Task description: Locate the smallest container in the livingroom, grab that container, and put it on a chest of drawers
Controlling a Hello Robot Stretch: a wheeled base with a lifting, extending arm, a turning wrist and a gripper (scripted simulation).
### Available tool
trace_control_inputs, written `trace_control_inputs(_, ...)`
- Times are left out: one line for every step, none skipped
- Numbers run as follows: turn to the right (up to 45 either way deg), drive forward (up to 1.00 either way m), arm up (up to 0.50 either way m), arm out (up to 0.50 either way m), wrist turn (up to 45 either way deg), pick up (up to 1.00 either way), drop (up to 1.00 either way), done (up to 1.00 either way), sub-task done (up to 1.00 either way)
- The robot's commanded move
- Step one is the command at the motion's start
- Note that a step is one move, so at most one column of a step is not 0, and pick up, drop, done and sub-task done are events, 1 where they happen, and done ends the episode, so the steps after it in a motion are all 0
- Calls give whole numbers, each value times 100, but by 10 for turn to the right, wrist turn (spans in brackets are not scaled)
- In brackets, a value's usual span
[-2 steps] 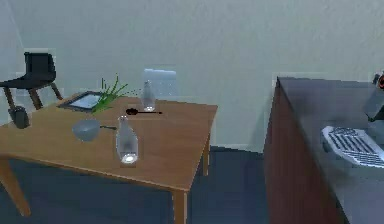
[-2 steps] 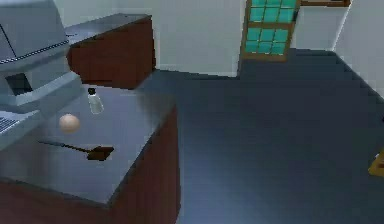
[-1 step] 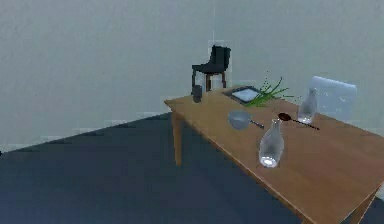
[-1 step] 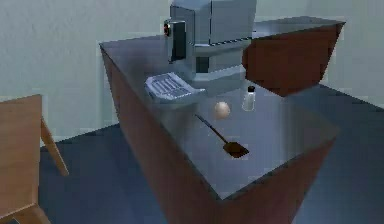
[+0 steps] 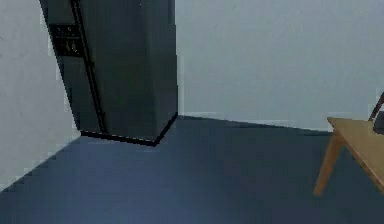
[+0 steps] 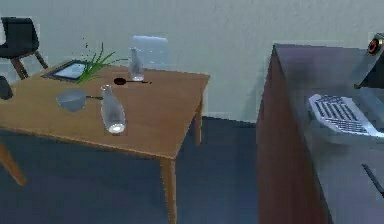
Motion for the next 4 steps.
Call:
trace_control_inputs(-180,0,0,0,0,0,0,0,0)
trace_control_inputs(0,5,0,0,0,0,0,0,0)
trace_control_inputs(-450,0,0,0,0,0,0,0,0)
trace_control_inputs(-300,0,0,0,0,0,0,0,0)
